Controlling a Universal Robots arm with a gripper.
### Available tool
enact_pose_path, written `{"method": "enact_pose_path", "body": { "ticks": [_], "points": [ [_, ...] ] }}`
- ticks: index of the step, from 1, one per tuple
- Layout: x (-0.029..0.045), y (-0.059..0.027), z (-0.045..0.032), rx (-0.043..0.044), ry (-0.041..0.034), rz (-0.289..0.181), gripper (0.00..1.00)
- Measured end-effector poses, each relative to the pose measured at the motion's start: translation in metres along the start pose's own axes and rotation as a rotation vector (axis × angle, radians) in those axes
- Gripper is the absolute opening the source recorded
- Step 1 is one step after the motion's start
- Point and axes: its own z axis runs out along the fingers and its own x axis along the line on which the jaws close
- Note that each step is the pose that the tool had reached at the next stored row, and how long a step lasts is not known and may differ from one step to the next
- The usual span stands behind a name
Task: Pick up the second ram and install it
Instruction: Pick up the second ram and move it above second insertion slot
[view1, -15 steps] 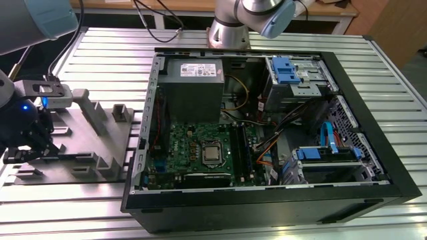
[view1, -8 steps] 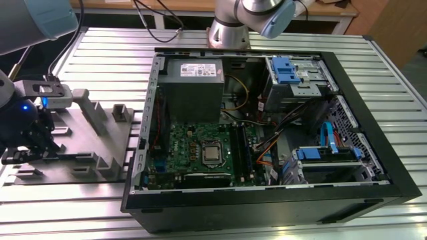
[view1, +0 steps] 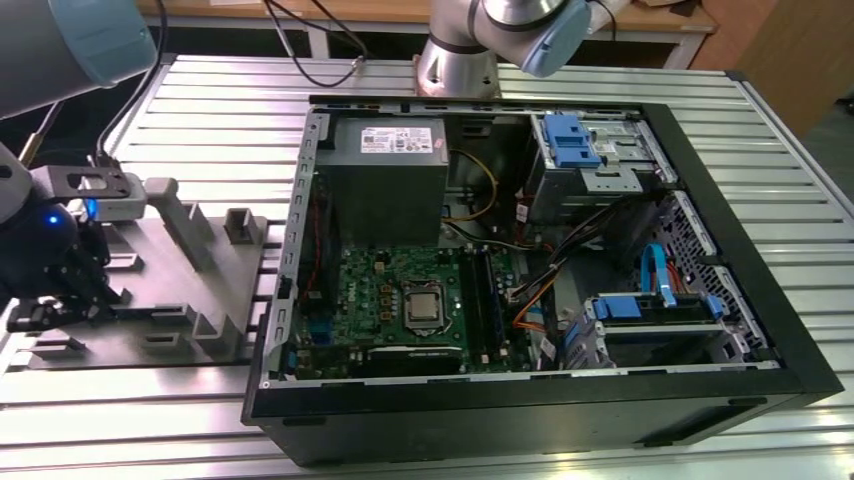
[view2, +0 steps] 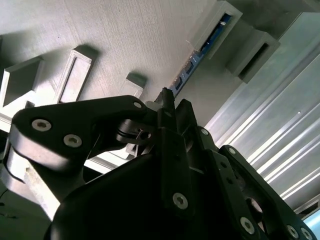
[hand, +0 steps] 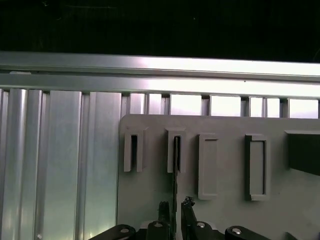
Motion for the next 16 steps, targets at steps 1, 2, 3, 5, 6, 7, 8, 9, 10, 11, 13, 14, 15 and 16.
{"method": "enact_pose_path", "body": {
  "ticks": [1,2,3,5,6,7,8,9,10,11,13,14,15,16],
  "points": [
    [0.0000,0.0000,0.0004,-0.0002,0.0001,-0.006,0.24],
    [0.0000,0.0000,0.0008,-0.0004,0.0001,-0.012,0.24],
    [0.0000,0.0001,0.0013,-0.0005,0.0001,-0.016,0.24],
    [0.0001,0.0003,0.0027,-0.0006,0.0001,-0.020,0.24],
    [0.0001,0.0005,0.0034,-0.0006,0.0001,-0.022,0.24],
    [0.0001,0.0007,0.0043,-0.0007,0.0001,-0.024,0.24],
    [0.0001,0.0009,0.0052,-0.0008,0.0001,-0.025,0.24],
    [0.0002,0.0012,0.0060,-0.0008,0.0001,-0.025,0.24],
    [0.0001,0.0013,0.0063,-0.0005,0.0000,-0.026,0.24],
    [0.0002,0.0014,0.0066,-0.0005,0.0000,-0.026,0.24],
    [0.0002,0.0015,0.0082,-0.0002,-0.0001,-0.026,0.24],
    [0.0002,0.0016,0.0085,-0.0001,-0.0009,-0.026,0.24],
    [0.0002,0.0017,0.0084,-0.0001,-0.0042,-0.026,0.24],
    [0.0001,0.0016,0.0085,0.0001,-0.0070,-0.026,0.24]
  ]
}}
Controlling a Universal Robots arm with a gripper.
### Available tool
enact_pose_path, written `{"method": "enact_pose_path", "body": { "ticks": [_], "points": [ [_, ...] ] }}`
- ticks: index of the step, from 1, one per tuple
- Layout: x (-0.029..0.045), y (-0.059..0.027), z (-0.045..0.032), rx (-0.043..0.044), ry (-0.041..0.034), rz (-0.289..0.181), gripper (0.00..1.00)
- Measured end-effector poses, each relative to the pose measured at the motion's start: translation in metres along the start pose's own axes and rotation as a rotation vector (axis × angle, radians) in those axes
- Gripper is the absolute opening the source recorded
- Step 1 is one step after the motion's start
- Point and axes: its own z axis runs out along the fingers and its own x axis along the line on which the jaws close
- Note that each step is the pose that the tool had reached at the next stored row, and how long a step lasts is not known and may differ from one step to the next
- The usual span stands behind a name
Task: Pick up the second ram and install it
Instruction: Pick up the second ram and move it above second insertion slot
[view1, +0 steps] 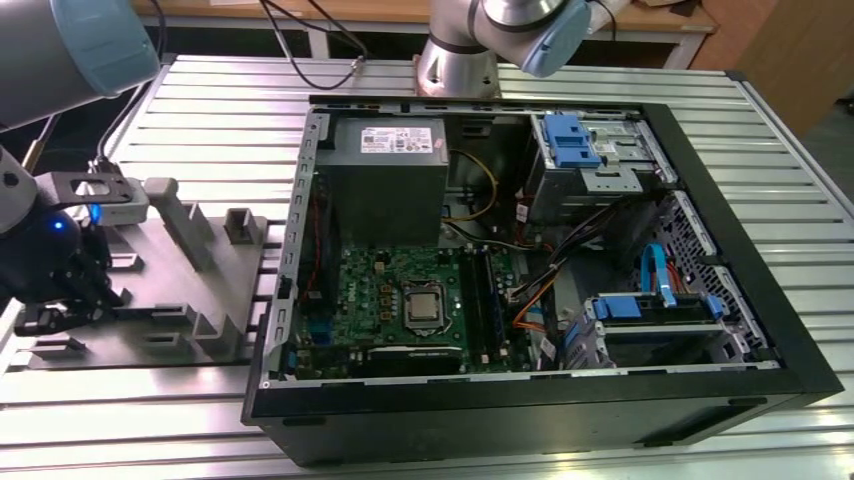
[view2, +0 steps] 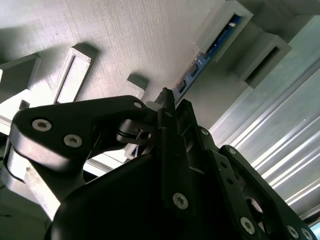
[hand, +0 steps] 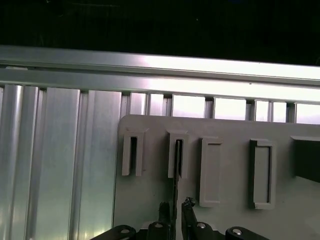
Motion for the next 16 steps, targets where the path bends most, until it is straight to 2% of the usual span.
{"method": "enact_pose_path", "body": {
  "ticks": [10,13,14,16],
  "points": [
    [0.0000,-0.0001,0.0001,0.0002,-0.0017,0.000,0.24],
    [0.0000,-0.0001,0.0001,0.0003,-0.0018,0.000,0.22],
    [0.0000,-0.0001,0.0001,0.0003,-0.0018,0.000,0.15],
    [0.0000,-0.0001,0.0001,0.0002,-0.0018,0.000,0.15]
  ]
}}
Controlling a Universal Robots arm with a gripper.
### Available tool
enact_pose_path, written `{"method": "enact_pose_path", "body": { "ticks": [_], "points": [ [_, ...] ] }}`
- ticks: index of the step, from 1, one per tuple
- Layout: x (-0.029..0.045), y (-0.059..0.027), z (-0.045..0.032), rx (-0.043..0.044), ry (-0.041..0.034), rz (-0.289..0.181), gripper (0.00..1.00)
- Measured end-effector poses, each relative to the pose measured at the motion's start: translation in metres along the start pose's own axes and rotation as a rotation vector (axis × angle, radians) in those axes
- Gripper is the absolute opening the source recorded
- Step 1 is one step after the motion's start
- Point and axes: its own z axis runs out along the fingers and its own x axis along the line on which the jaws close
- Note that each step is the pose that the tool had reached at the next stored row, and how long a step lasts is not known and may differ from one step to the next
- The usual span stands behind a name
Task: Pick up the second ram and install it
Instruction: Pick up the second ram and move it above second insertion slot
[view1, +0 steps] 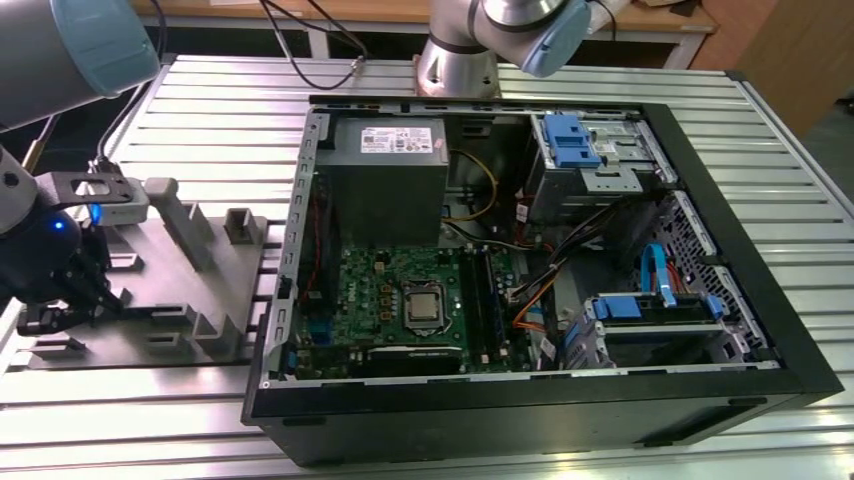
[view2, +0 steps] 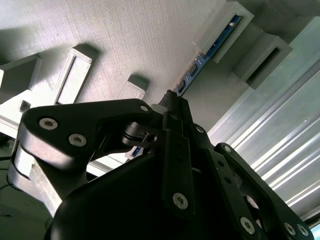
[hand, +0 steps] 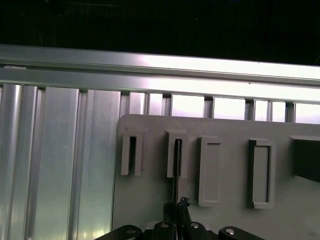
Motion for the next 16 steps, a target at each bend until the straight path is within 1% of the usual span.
{"method": "enact_pose_path", "body": {
  "ticks": [8,10,11,16],
  "points": [
    [0.0000,0.0000,0.0000,0.0000,-0.0001,0.000,0.15],
    [0.0000,0.0000,0.0000,0.0000,-0.0002,0.000,0.14],
    [0.0000,0.0000,0.0000,0.0000,-0.0001,0.000,0.11],
    [0.0000,0.0000,0.0000,0.0000,-0.0001,0.000,0.11]
  ]
}}
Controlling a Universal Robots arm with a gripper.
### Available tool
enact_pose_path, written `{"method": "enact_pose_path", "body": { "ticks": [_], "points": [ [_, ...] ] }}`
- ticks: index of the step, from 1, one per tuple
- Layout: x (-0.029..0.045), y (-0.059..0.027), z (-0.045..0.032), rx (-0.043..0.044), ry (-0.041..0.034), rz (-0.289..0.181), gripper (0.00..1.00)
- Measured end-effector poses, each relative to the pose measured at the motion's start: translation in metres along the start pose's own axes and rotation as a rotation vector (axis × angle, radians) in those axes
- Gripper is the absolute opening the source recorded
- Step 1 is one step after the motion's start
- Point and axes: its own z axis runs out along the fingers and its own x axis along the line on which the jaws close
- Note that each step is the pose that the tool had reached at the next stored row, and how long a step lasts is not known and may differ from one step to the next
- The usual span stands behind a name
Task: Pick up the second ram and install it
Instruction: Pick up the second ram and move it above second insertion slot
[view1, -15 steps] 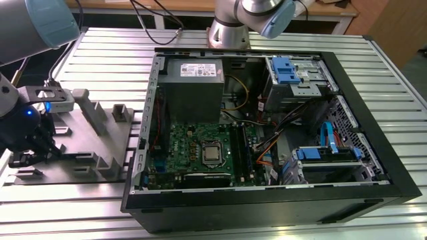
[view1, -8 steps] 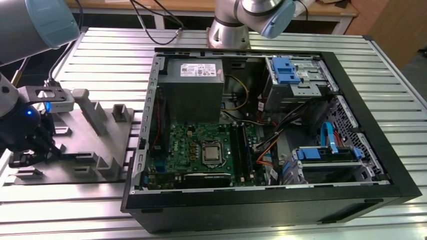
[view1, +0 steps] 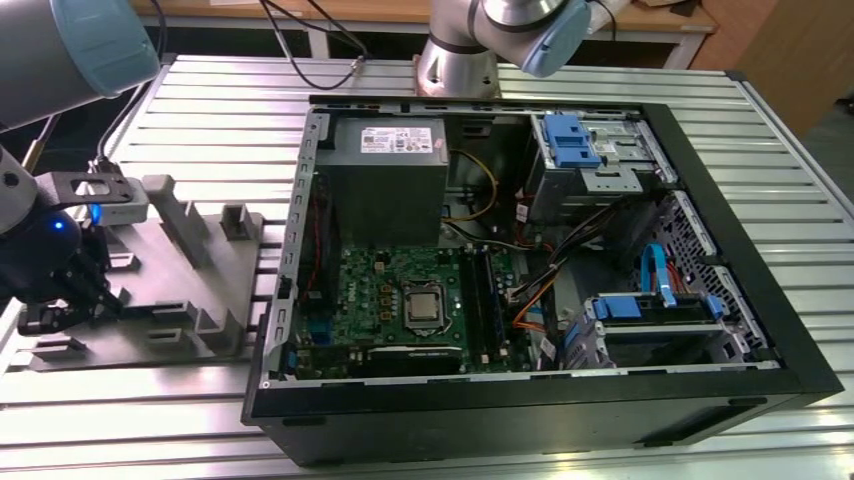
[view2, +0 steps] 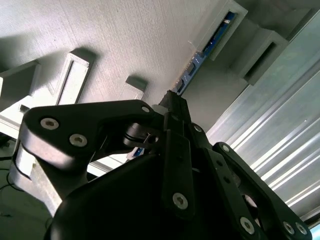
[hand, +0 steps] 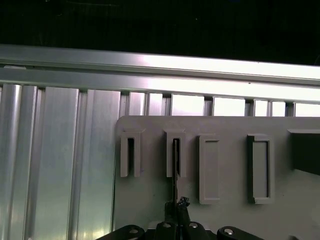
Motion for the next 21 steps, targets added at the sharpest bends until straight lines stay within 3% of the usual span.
{"method": "enact_pose_path", "body": {
  "ticks": [5,13,21],
  "points": [
    [0.0000,0.0000,0.0001,0.0000,-0.0001,0.001,0.11],
    [0.0001,0.0000,0.0011,0.0039,-0.0002,0.095,0.11],
    [0.0000,0.0000,0.0012,0.0032,-0.0002,0.076,0.11]
  ]
}}
